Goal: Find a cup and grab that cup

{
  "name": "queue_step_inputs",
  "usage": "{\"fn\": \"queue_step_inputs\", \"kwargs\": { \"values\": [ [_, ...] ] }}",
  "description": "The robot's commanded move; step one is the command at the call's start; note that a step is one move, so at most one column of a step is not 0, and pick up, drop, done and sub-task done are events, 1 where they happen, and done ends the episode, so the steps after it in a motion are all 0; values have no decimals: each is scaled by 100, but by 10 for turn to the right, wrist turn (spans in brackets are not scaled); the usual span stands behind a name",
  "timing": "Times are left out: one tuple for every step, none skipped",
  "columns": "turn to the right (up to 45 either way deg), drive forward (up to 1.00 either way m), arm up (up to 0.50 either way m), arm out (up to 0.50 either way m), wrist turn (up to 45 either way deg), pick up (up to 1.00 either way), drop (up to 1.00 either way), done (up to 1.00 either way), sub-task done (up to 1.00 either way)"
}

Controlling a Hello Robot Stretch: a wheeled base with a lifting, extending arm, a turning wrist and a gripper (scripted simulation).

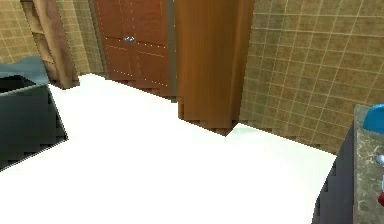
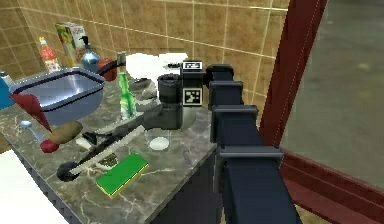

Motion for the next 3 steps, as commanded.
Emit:
{"fn": "queue_step_inputs", "kwargs": {
  "values": [
    [0, 0, 0, 0, 450, 0, 0, 0, 0],
    [0, 0, 0, 0, 180, 0, 0, 0, 0],
    [0, 0, 0, 0, 0, 100, 0, 0, 0]
  ]
}}
